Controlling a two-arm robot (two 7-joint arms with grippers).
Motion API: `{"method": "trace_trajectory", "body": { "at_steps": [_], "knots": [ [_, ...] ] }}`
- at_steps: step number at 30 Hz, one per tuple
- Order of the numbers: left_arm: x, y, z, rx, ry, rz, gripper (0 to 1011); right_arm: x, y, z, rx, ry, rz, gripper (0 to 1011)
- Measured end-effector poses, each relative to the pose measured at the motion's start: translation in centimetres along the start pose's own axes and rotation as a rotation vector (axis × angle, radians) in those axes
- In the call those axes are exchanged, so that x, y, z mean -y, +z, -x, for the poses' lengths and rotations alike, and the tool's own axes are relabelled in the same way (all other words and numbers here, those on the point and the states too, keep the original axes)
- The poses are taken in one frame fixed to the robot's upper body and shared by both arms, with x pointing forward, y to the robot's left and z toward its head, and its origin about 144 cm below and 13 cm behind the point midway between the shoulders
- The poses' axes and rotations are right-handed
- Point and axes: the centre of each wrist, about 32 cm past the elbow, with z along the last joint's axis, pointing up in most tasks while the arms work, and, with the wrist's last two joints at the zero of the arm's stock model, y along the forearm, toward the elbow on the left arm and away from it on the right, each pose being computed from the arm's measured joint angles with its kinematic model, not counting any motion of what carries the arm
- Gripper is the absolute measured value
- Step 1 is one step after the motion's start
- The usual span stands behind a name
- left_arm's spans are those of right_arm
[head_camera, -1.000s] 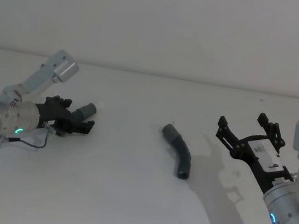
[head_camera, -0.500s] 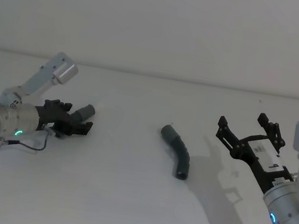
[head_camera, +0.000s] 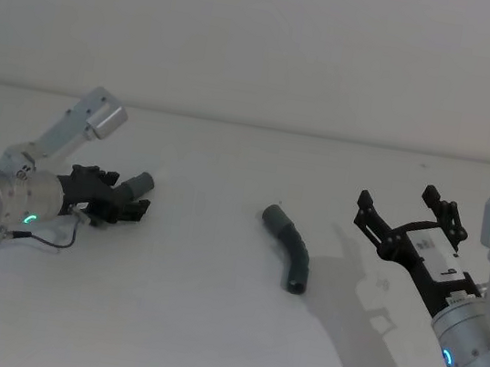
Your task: Use both hands to pick up one end of the pipe from the table, align the ends, and insert them.
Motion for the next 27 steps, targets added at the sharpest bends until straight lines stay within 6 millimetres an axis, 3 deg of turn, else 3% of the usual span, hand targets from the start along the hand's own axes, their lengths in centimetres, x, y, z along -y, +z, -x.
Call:
{"method": "trace_trajectory", "body": {
  "at_steps": [27],
  "knots": [
    [0.0, -0.11, 0.03, -0.002, 0.003, -0.006, 630, 0.0, 0.0, 0.0, 0.0, 0.0, 0.0, 1000]
  ]
}}
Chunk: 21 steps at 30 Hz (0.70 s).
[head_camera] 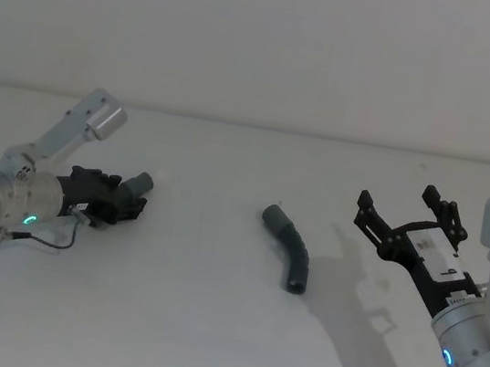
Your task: Use both hands to pick up one end of the pipe from the table, align the ends, and insert them.
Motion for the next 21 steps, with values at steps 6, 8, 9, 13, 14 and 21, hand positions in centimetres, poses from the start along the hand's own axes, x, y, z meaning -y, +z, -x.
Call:
{"method": "trace_trajectory", "body": {
  "at_steps": [6, 8, 9, 13, 14, 21],
  "knots": [
    [0.0, -0.02, 0.01, 0.0, 0.0, -0.001, 589, 0.0, 0.0, 0.0, 0.0, 0.0, 0.0, 1000],
    [0.0, -0.03, 0.01, 0.0, 0.001, -0.001, 575, 0.0, 0.0, 0.0, 0.0, 0.0, 0.0, 1000],
    [0.01, -0.03, 0.01, 0.0, 0.001, -0.001, 570, -0.01, 0.01, 0.0, 0.001, 0.0, 0.0, 1000],
    [0.0, -0.03, 0.01, 0.0, 0.001, -0.001, 536, -0.14, 0.13, -0.09, 0.011, 0.006, 0.008, 1000],
    [0.0, -0.03, 0.01, 0.0, 0.001, -0.001, 533, -0.17, 0.15, -0.11, 0.014, 0.009, 0.011, 1000],
    [0.0, -0.04, 0.0, -0.001, 0.001, -0.002, 485, -0.73, 0.77, -0.46, 0.057, 0.047, 0.066, 1000]
  ]
}}
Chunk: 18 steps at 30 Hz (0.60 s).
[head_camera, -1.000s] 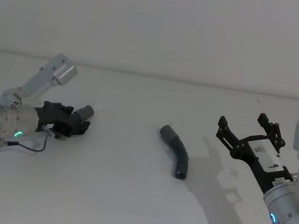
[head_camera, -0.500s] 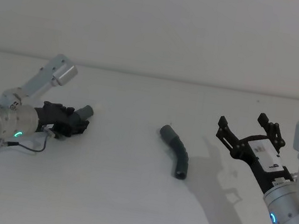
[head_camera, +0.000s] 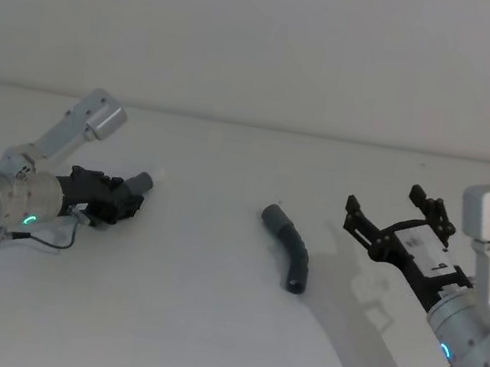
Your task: Use both hands to pick up one end of the pipe from the table, align the ends, and insert them.
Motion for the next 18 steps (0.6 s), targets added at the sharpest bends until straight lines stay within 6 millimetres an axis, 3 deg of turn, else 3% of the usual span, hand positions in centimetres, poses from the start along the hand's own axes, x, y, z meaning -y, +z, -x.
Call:
{"method": "trace_trajectory", "body": {
  "at_steps": [18],
  "knots": [
    [0.0, 0.0, 0.0, 0.001, 0.0, -0.001, 368, -2.3, 3.1, -0.4, 0.091, 0.129, 0.203, 1000]
  ]
}}
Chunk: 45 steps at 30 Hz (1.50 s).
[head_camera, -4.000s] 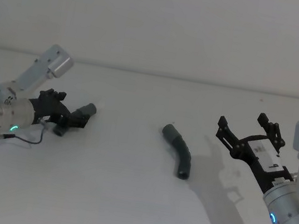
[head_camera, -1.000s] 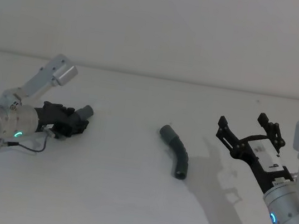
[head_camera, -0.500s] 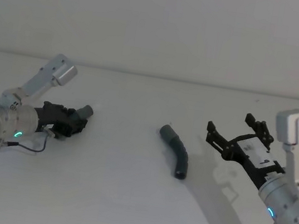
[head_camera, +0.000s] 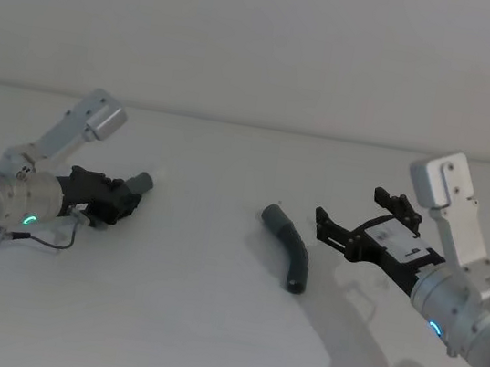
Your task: Use both hands to pick up one end of the pipe from the table, align the ends, and insert them.
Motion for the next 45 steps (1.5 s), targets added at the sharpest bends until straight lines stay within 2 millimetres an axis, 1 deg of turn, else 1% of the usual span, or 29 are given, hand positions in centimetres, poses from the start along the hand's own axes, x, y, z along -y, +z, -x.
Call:
{"method": "trace_trajectory", "body": {
  "at_steps": [12, 24, 34, 45],
  "knots": [
    [0.0, 0.0, 0.0, 0.0, 0.0, 0.0, 363, -0.9, 2.0, -0.3, 0.018, 0.046, 0.094, 1000],
    [0.0, 0.0, 0.0, 0.0, 0.0, 0.0, 363, -1.6, 4.0, -1.0, -0.012, 0.095, 0.212, 1000],
    [0.0, 0.0, 0.0, 0.0, 0.0, 0.0, 363, -2.2, 5.0, -1.4, -0.024, 0.127, 0.273, 1000],
    [0.0, 0.0, 0.0, 0.0, 0.0, 0.0, 360, -3.0, 5.0, -1.2, -0.02, 0.14, 0.313, 1000]
  ]
}}
